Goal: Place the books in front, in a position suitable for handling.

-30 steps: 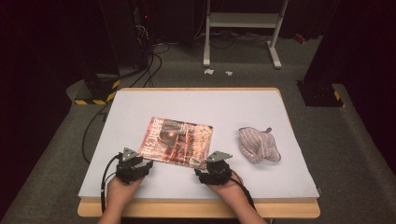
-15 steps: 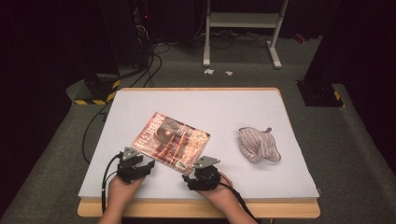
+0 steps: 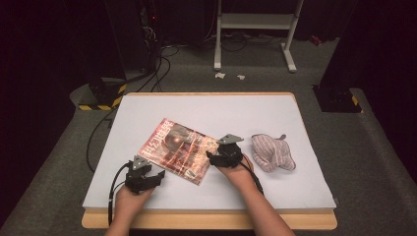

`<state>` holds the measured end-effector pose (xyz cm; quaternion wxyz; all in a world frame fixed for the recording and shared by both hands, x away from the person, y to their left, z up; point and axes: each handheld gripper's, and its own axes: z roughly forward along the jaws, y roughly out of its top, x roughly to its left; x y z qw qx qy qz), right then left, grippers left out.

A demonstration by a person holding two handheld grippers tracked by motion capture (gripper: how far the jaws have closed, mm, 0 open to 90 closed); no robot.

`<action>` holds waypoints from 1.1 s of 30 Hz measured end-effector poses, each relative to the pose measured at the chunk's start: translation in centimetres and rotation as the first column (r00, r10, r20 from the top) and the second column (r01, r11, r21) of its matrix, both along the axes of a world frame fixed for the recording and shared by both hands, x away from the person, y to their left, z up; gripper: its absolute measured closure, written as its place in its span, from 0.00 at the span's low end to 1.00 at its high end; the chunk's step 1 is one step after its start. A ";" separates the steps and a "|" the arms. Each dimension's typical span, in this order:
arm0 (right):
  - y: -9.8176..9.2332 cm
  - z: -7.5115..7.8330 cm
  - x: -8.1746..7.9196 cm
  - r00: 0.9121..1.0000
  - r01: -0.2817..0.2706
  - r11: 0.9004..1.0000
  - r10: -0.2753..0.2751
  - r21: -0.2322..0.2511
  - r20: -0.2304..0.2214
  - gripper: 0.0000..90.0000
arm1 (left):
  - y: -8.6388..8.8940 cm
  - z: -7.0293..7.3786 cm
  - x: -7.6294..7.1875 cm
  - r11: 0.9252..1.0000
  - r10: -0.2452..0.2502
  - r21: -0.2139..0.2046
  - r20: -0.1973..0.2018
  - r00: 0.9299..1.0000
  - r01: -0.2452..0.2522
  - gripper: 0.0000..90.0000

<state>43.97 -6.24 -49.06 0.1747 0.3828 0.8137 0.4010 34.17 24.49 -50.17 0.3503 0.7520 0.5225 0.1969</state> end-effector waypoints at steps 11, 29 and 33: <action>1.4 -0.6 5.1 0.998 0.003 1.000 -0.002 0.009 -0.068 0.39 | -1.2 0.0 -0.5 0.999 -0.031 0.013 0.004 0.999 0.031 0.44; 0.5 -1.2 -3.2 0.995 -0.060 0.998 0.059 -0.011 -0.083 0.42 | 1.0 -0.1 -0.3 0.999 0.010 -0.042 -0.003 1.000 -0.011 0.51; 0.1 -1.3 -5.7 0.994 -0.075 0.997 0.074 -0.008 -0.078 0.42 | 1.4 0.0 -0.2 0.999 0.026 -0.041 -0.003 1.000 -0.026 0.54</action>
